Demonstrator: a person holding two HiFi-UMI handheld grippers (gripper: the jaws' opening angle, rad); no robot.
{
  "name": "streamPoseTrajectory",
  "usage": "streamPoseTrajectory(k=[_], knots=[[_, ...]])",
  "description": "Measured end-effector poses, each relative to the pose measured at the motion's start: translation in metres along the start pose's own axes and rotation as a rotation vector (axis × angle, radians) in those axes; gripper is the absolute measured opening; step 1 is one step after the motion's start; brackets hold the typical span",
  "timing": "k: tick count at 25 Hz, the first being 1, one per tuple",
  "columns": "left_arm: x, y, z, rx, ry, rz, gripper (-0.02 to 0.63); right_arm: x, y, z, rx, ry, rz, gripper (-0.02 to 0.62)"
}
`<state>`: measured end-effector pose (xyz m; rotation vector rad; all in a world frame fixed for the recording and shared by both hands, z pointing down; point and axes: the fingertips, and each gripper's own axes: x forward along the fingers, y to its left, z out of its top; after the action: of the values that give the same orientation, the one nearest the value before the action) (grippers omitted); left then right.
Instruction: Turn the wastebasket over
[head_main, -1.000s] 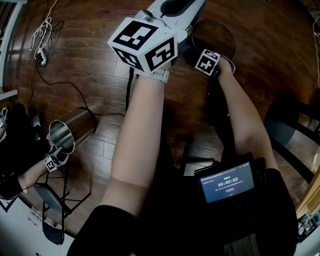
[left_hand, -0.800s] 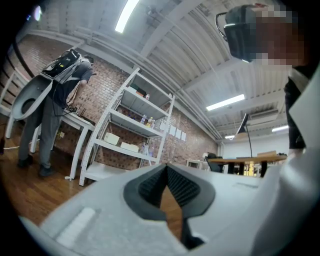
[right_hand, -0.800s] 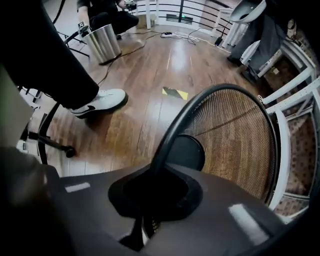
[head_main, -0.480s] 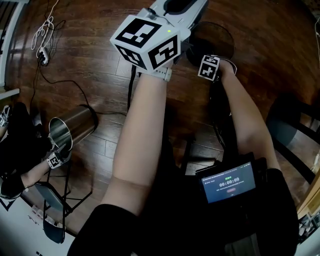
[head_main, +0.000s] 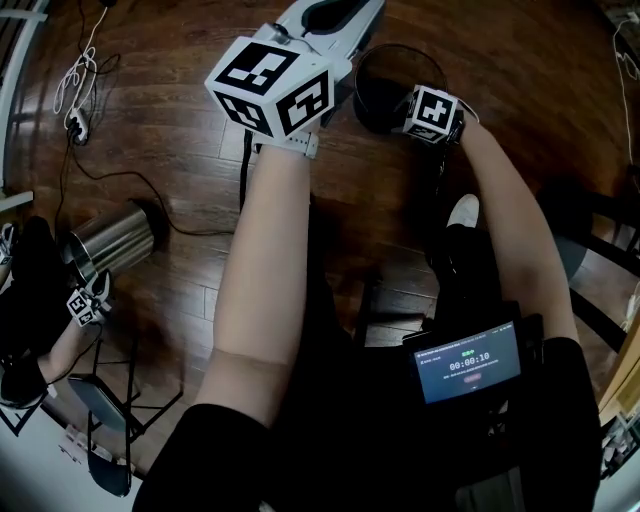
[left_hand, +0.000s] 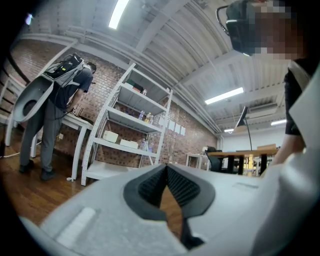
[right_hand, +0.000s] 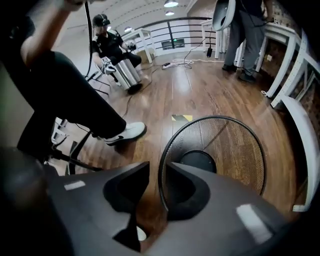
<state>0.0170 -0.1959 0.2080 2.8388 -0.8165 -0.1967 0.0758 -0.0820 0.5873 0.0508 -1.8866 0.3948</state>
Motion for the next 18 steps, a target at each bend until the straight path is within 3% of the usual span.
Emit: streamPoseTrajectory(k=[2, 4, 9, 12, 14, 16, 18], knots=[[0.002, -0.004, -0.002, 0.008, 0.009, -0.008, 0.000, -0.030, 0.007, 0.011, 0.048, -0.082, 0.016, 0.035], [0.003, -0.010, -0.006, 0.016, 0.024, -0.016, 0.000, -0.062, 0.014, 0.024, 0.139, -0.210, 0.003, 0.012], [0.009, -0.022, -0.017, 0.035, 0.065, -0.030, 0.000, -0.160, 0.002, 0.059, 0.383, -0.716, -0.257, 0.009], [0.013, -0.029, -0.025, 0.027, 0.073, -0.039, 0.000, -0.236, 0.003, 0.082, 0.474, -1.037, -0.340, 0.009], [0.020, -0.036, -0.035, 0.037, 0.101, -0.049, 0.000, -0.278, 0.008, 0.086, 0.481, -1.174, -0.413, 0.011], [0.027, -0.044, -0.044, 0.047, 0.124, -0.057, 0.000, -0.304, 0.013, 0.079, 0.418, -1.231, -0.528, 0.011], [0.028, -0.051, -0.048, 0.056, 0.136, -0.067, 0.000, -0.316, 0.014, 0.074, 0.384, -1.289, -0.589, 0.009]])
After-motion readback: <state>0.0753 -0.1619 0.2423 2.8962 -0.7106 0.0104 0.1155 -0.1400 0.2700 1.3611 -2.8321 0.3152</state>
